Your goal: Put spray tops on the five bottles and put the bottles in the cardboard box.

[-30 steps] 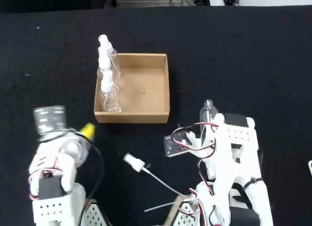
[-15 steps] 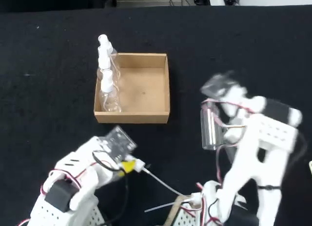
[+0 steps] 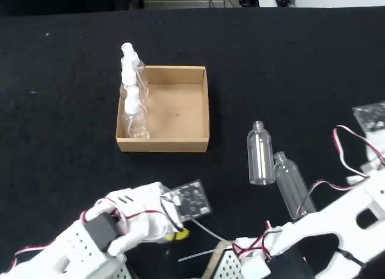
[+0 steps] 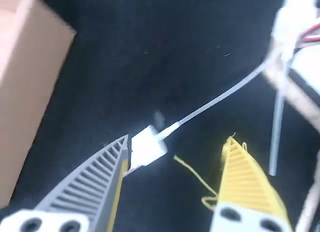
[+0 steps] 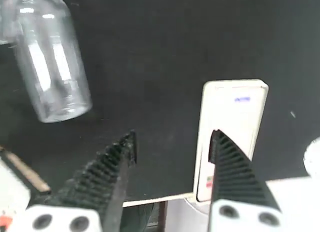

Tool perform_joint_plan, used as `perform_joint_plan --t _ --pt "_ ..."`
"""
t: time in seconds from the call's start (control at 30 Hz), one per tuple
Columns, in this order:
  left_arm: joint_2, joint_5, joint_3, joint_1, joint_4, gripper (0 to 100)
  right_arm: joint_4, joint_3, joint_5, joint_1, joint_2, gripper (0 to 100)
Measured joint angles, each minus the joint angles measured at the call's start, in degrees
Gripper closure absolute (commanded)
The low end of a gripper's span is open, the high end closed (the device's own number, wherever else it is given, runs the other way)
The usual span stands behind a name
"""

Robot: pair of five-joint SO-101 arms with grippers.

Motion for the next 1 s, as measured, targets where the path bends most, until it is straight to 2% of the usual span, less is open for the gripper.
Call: perform_joint_plan --t 0.17,0.4,0.83,1.0 --pt "10.11 4.22 -1.32 6.77 -7.12 73 -1.58 -0.09 0.00 3.43 0.97 77.9" --pt "20.40 7.82 -1.32 13.71 -17.41 73 -1.76 -0.09 0.00 3.96 9.41 77.9" --pt "25.93 8.26 -1.32 26.20 -18.99 73 -1.76 -2.73 0.00 3.96 10.90 77.9" --pt "26.02 14.15 -1.32 26.29 -18.99 73 -1.76 -2.73 0.00 3.96 10.90 77.9"
